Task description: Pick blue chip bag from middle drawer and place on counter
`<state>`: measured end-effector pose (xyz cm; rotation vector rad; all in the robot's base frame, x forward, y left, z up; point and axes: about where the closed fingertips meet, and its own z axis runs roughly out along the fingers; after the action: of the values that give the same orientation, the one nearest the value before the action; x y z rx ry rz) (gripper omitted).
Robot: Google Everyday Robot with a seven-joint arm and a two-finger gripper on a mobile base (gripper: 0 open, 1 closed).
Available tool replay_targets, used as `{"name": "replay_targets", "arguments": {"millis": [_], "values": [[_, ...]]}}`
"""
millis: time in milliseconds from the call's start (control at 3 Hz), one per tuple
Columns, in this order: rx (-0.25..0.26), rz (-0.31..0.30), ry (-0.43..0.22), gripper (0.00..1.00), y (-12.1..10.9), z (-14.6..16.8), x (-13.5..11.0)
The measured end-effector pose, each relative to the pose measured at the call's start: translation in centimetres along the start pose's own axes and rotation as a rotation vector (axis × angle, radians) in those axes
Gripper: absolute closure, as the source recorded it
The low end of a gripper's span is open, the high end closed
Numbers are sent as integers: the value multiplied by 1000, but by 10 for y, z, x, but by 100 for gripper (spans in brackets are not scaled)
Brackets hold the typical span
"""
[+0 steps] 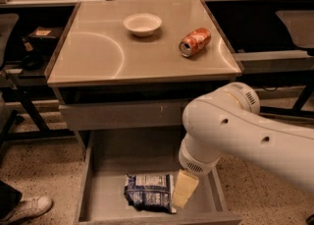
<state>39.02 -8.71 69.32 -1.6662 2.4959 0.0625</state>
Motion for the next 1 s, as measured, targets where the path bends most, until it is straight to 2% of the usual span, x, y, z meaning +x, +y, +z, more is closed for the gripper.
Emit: {"name": "replay_targets", "arguments": {"millis": [333,667,1000], "values": [[-1,39,1,0,1,4,0],[-6,37,-4,0,2,6,-1],[-59,33,-55,0,15,40,-17]]}}
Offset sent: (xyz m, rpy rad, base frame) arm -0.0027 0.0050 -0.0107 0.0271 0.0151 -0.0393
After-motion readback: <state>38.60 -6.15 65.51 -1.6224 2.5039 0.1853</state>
